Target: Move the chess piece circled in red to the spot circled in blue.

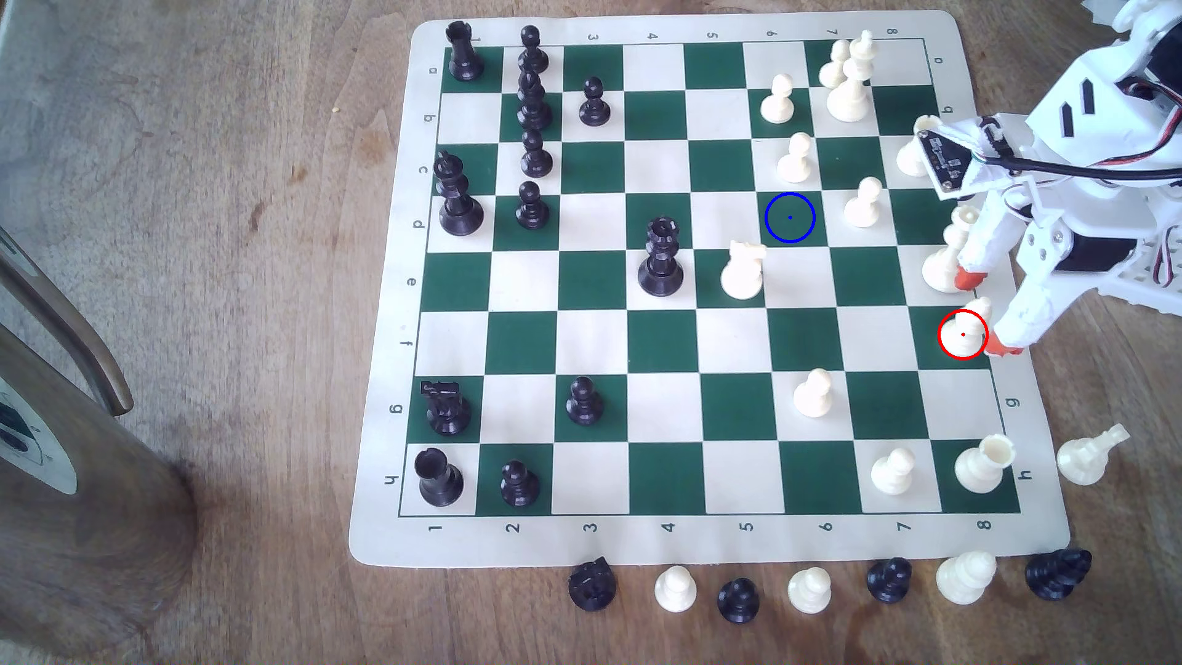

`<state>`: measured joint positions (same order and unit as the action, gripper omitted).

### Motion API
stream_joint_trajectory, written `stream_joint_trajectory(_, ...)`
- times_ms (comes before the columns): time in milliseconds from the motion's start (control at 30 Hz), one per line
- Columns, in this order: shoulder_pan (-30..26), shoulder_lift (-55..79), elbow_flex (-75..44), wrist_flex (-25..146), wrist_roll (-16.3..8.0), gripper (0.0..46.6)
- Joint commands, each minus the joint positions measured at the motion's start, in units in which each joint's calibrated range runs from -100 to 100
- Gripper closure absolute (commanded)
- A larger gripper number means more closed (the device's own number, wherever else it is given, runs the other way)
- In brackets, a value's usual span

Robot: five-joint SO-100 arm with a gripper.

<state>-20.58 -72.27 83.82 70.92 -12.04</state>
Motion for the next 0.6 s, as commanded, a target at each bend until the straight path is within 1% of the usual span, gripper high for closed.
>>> stream_joint_trajectory(0, -0.19, 0.53, -0.32, -0.56, 0.24, 31.0)
stream_joint_trajectory(133, 0.04, 0.36, -0.41, -0.81, 0.24, 30.4)
stream_joint_trajectory(233, 0.12, 0.28, -0.41, -1.14, 0.24, 31.5)
stream_joint_trajectory(367, 0.36, 0.28, -0.50, -2.12, 0.00, 31.9)
stream_joint_trajectory(500, 0.51, 0.20, -0.60, -2.61, 0.20, 34.2)
stream_joint_trajectory(533, 0.51, 0.28, -0.60, -2.61, 0.34, 36.4)
stream_joint_trajectory(567, 0.51, 0.28, -0.60, -2.53, 0.44, 37.3)
